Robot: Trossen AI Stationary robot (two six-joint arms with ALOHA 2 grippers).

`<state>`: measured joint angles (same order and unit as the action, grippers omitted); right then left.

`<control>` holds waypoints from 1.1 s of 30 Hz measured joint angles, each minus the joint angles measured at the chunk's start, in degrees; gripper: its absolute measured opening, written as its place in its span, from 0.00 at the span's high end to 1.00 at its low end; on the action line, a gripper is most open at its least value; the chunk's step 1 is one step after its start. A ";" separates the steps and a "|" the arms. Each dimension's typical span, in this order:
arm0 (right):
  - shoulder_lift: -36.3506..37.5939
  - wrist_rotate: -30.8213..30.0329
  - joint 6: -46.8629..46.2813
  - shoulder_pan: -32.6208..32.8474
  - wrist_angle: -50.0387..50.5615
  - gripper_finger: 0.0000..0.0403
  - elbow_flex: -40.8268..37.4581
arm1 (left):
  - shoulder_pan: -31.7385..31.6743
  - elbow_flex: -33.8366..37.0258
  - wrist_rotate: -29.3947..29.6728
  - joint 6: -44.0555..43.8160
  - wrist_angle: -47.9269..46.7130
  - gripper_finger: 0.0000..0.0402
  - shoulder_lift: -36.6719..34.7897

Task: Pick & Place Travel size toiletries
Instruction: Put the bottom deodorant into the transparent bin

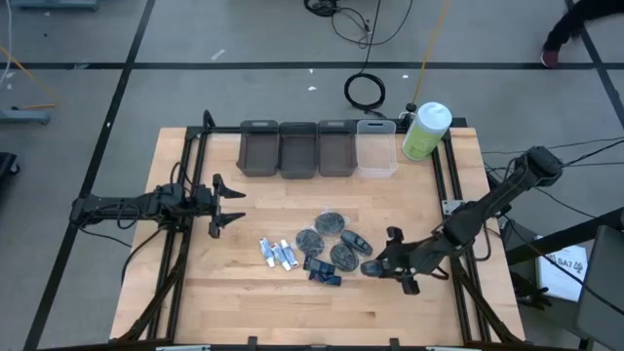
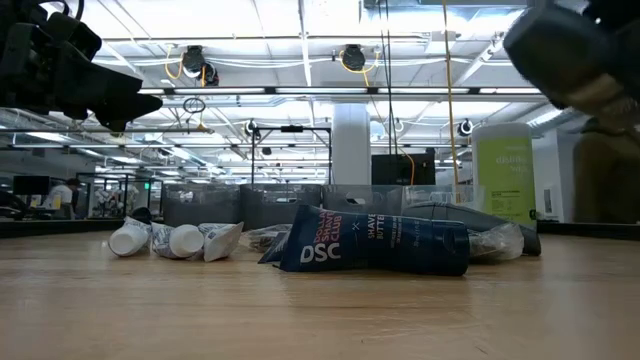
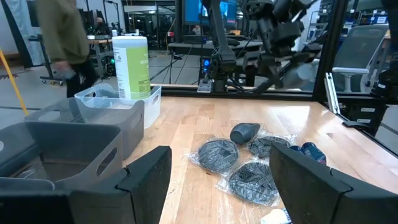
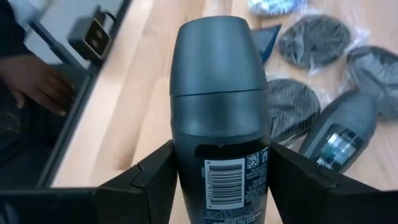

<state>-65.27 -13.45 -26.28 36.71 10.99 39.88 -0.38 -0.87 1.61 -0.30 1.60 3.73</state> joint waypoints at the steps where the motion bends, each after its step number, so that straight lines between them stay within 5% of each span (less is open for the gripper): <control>1: 0.76 0.02 0.02 0.00 0.01 0.49 0.00 | -0.02 0.00 -0.01 0.02 0.00 0.34 0.00; 14: 6.79 -1.69 3.43 -1.35 0.12 0.49 0.00 | -0.02 0.00 -0.01 0.00 0.00 0.34 0.02; 33: 7.51 -1.68 11.21 -13.51 -0.10 0.48 0.00 | -0.01 -0.01 0.01 0.00 0.00 0.34 0.00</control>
<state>-57.76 -15.14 -15.08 23.20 10.88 39.88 -0.39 -0.88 1.62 -0.30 1.61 3.73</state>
